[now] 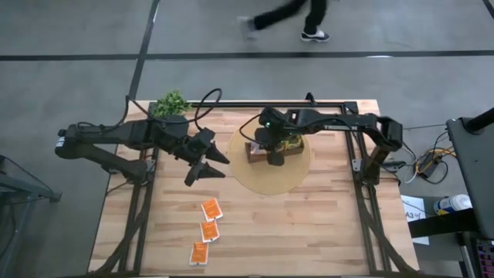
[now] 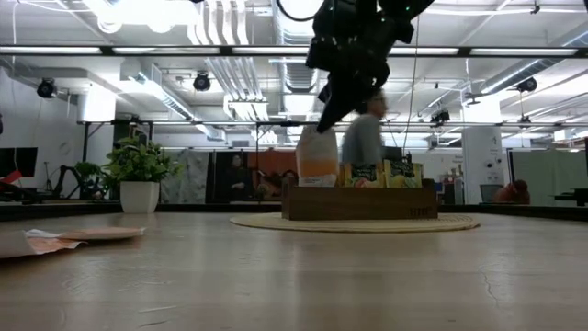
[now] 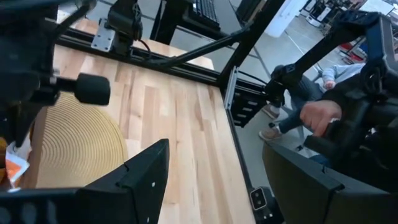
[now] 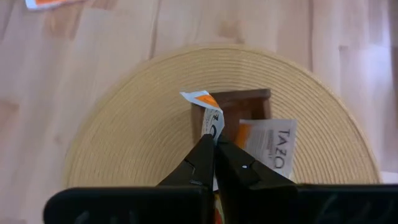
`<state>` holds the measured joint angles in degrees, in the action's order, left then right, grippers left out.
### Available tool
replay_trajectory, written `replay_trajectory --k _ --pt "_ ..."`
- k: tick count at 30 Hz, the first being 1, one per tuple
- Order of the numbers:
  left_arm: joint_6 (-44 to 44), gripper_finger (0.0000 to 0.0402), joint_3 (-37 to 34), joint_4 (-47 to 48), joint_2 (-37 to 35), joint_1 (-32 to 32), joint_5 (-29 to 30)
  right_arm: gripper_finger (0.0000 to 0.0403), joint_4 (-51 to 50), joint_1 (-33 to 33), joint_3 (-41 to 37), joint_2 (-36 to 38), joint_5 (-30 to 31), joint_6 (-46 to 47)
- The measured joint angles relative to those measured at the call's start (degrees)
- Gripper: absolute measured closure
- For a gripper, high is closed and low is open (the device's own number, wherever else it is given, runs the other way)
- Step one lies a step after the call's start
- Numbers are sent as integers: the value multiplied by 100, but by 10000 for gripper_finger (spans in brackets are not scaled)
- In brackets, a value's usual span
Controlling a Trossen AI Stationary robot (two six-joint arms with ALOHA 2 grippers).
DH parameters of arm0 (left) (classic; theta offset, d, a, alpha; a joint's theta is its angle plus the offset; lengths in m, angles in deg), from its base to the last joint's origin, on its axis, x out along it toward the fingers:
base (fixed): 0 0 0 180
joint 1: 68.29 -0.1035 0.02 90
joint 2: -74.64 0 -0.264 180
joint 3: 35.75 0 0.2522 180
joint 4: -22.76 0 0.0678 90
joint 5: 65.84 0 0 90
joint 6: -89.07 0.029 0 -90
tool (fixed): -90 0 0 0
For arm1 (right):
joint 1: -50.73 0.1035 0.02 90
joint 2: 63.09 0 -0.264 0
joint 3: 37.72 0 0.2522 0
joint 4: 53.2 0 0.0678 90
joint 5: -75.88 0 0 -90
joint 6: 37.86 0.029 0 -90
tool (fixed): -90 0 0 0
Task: Pick & Place Tea
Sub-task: Put the white tea bag into the left section of the wooden organizer
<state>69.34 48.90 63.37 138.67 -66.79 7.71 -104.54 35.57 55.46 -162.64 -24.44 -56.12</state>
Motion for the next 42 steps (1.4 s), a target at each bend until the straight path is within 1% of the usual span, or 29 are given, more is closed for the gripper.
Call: replay_trajectory --k 8,21,28,30,42 --pt "-43 150 -1 31 -21 0 -7 395 156 -88 61 -243 -3 -171" --pt "-41 150 -3 70 -20 0 -13 395 213 -458 81 -282 -24 -239" --pt "-41 150 -3 70 -22 -2 -13 395 238 -461 54 -282 -99 -273" --pt "-41 150 -6 70 -21 -2 -13 395 242 -463 35 -282 -201 -275" --pt "-41 150 -6 66 -21 -2 -13 395 484 -463 -121 -290 -215 -134"
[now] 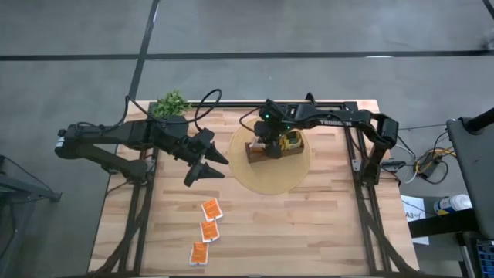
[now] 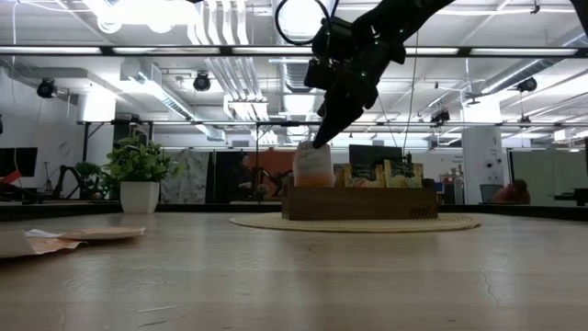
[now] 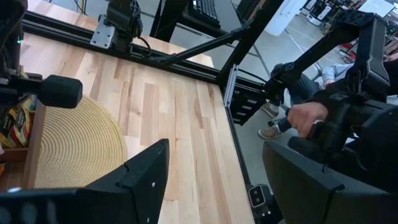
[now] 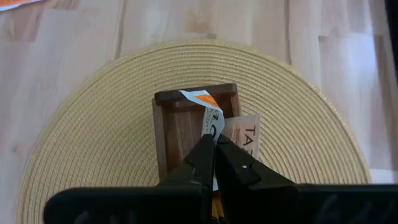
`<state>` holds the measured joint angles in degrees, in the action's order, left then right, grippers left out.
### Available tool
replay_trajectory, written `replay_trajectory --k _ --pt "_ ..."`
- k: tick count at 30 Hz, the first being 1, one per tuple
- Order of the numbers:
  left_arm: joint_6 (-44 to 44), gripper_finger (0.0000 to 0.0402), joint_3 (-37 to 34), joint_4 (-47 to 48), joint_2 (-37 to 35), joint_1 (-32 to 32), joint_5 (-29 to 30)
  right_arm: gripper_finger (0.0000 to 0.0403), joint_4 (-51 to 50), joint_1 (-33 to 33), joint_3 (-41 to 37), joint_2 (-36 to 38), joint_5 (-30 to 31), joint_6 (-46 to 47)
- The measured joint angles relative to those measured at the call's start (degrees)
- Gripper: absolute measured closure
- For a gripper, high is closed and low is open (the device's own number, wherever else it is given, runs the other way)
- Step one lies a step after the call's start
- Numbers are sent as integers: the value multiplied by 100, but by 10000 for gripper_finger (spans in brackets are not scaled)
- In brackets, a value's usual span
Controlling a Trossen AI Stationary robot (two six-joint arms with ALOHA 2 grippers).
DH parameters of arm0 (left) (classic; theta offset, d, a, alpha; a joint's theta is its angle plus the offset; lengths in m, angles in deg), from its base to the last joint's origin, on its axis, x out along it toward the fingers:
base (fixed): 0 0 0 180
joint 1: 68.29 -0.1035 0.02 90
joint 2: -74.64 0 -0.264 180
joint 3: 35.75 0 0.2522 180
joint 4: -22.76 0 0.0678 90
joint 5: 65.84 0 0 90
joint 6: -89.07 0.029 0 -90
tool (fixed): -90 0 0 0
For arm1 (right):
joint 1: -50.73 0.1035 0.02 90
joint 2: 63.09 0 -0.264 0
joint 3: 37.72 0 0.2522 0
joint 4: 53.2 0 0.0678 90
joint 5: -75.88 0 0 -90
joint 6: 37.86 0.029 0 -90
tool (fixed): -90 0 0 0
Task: Pick & Place Tea
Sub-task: Put the white tea bag into the left section of the wooden organizer
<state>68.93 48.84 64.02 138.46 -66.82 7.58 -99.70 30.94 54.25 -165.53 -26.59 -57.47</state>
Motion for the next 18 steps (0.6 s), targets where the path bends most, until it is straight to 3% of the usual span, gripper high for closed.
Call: replay_trajectory --k 18 --pt "-55 150 0 -2 -1 0 0 394 490 -17 -360 -27 -2 187"
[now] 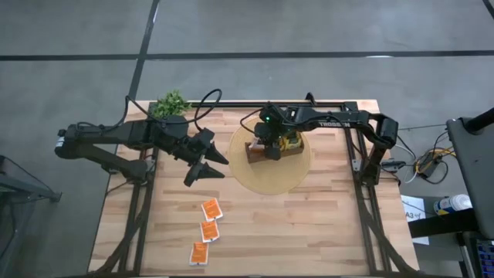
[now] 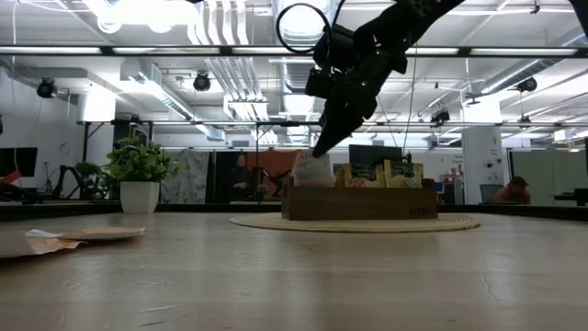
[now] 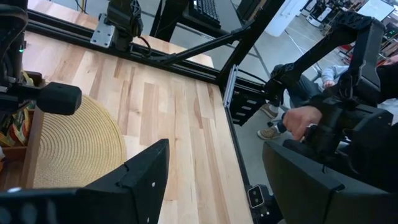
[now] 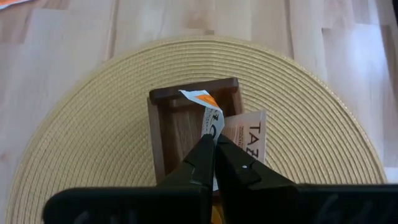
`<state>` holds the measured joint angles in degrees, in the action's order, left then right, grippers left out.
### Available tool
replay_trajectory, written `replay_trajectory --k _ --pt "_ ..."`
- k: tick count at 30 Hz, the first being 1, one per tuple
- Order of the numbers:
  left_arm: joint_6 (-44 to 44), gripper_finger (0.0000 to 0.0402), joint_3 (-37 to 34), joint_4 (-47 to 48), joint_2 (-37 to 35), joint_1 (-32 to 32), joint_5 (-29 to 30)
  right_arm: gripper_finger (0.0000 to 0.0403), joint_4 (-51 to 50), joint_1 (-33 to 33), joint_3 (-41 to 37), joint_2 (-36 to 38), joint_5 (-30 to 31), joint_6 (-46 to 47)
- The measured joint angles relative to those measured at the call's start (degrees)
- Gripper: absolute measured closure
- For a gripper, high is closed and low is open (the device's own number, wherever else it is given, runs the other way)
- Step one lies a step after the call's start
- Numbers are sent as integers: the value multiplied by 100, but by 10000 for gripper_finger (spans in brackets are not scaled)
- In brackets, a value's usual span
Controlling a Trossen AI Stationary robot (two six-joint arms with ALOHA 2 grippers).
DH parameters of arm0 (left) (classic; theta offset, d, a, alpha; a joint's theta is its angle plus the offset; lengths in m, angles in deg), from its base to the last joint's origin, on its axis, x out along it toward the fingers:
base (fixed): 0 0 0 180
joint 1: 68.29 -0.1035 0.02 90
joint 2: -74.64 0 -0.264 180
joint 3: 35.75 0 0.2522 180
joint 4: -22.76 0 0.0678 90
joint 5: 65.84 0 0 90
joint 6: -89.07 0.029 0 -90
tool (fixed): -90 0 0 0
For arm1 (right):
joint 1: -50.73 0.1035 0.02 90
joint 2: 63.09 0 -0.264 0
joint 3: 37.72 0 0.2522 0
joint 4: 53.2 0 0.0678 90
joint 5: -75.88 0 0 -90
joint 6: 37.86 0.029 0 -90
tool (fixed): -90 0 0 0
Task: Pick & Place Tea
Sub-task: Put the white tea bag into the left section of the wooden organizer
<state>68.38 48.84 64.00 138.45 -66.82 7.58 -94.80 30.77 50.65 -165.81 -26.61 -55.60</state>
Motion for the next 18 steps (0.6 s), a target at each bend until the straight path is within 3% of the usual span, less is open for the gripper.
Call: replay_trajectory --k 5,18 --pt "-19 150 0 2 0 0 0 382 -5 -53 0 0 1 26" --pt "-123 150 -2 0 0 -1 -2 280 -25 -186 6 0 105 383"
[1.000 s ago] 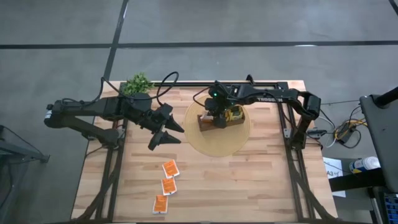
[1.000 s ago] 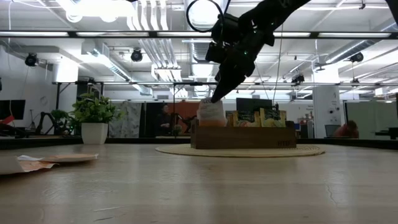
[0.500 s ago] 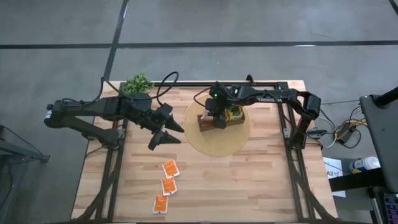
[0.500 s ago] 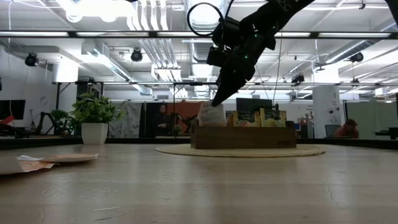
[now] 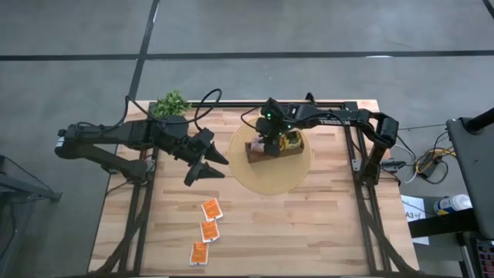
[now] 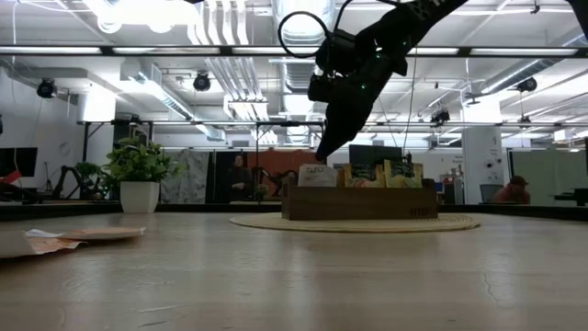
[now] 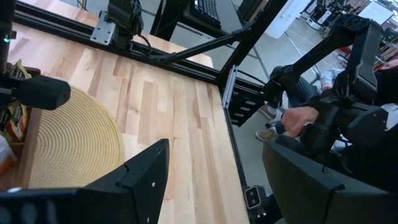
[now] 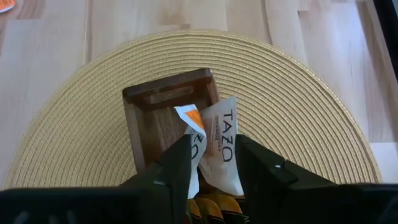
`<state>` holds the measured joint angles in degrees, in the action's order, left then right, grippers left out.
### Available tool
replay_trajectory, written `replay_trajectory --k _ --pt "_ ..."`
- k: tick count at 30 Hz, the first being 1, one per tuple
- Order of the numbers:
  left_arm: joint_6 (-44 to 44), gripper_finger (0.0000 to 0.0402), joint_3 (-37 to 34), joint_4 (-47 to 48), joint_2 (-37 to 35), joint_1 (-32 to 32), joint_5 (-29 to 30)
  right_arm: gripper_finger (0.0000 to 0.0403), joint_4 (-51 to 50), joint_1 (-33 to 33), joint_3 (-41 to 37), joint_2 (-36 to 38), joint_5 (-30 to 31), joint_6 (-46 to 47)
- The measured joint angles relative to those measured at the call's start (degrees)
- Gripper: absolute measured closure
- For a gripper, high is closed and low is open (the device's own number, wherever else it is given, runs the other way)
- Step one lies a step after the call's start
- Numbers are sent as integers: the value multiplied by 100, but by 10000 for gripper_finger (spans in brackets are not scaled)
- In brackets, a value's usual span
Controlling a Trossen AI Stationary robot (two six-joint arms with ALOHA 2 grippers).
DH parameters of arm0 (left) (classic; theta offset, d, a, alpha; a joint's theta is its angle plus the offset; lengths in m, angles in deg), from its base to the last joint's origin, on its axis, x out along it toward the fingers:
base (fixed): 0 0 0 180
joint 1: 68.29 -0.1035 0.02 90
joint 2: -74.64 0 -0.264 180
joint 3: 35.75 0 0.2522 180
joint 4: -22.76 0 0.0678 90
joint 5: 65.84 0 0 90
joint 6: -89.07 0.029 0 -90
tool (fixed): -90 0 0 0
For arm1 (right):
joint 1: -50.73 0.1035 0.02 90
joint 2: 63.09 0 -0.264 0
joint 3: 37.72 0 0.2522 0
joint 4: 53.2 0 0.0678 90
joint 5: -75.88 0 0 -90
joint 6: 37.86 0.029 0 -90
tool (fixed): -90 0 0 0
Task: Pick & Place Tea
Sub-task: Put the white tea bag into the left section of the wooden organizer
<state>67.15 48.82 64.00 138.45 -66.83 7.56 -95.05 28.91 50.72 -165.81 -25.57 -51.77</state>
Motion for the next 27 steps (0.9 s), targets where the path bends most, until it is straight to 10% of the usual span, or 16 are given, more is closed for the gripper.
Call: replay_trajectory --k 27 --pt "-52 150 0 2 0 1 0 395 -726 450 282 -494 278 -215"
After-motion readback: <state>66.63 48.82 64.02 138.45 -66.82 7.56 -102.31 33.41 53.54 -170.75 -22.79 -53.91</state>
